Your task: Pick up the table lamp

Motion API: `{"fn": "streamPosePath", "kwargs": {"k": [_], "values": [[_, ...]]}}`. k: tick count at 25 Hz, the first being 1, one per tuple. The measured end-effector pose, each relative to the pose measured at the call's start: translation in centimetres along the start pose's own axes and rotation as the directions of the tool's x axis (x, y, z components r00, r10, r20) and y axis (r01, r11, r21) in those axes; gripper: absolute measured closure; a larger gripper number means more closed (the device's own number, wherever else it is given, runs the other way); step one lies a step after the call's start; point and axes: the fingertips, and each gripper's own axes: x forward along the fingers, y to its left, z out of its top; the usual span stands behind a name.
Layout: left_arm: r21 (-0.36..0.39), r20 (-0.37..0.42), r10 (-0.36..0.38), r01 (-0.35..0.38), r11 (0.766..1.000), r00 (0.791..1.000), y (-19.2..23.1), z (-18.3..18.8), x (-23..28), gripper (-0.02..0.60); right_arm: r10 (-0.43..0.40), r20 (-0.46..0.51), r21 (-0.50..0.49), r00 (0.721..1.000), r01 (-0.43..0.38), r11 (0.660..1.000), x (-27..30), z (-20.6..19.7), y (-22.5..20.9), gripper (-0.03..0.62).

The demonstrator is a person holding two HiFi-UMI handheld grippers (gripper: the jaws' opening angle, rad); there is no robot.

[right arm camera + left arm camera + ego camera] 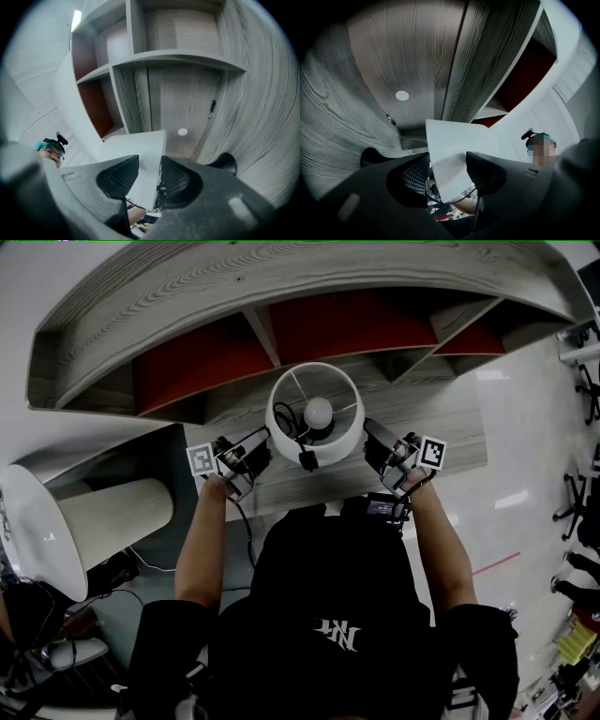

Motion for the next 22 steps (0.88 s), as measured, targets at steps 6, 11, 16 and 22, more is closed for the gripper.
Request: {"fn": "streamPosePath", "kwargs": {"k": [6,11,16,22], "values": [[-0.008,0.018,-0.005,0.005,1.000,1.000,0.04,0.03,-0.07,0.351,-0.003,-0.002,-0.003,1.000,0.003,1.000,-0.01,-0.03,-0.09,0.447],[0.000,0.011,-0.001,0.001,1.000,1.000,-0.04,-0.06,0.09,0.353,-0.008,-0.011,-0.011,1.000,0.008,1.000,-0.10,-0.03,-0.08,0.450],[-0.002,0.003,-0.003,0.003,1.000,1.000,-0.11,-0.23,0.26,0.356,-0.013,-0.022,-0.020,1.000,0.012,1.000,-0.24,-0.04,-0.20,0.454],[0.026,-0.007,0.011,-0.010,1.000,1.000,-0.09,-0.44,0.29,0.357,-0.011,-0.030,-0.029,0.999,0.010,1.000,-0.47,-0.25,-0.11,0.457]]}}
